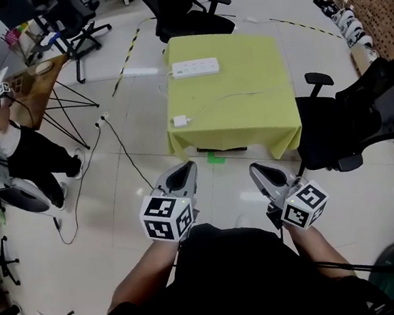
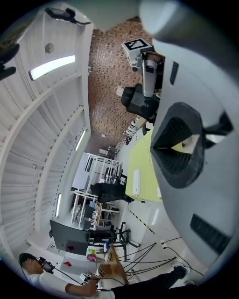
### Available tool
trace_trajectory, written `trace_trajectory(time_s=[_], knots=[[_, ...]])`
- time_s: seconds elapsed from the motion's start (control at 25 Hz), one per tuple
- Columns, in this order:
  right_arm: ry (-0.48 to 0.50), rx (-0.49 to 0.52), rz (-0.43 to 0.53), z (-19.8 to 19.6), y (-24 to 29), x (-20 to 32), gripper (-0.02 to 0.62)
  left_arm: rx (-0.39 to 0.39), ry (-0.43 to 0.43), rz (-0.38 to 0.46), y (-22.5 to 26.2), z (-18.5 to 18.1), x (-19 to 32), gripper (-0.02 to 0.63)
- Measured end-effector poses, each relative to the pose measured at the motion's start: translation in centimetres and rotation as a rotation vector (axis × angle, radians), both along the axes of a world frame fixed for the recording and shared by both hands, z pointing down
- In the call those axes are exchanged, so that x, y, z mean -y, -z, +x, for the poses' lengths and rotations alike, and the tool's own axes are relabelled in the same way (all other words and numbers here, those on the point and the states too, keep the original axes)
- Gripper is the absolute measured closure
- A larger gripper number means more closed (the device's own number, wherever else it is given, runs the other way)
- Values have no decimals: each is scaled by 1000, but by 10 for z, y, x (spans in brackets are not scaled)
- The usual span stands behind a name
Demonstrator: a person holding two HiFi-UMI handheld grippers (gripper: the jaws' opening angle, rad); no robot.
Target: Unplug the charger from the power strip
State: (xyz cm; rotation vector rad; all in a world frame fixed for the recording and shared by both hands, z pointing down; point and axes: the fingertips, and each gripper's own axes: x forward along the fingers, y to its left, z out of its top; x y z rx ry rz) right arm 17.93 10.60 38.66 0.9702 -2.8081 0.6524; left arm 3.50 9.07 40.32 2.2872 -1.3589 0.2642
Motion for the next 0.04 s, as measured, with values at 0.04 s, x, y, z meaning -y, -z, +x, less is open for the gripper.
trace_trajectory(time_s=[0.04], knots=[[2, 0, -1, -1, 0, 0, 594, 0, -3, 2, 1, 1, 1, 598]])
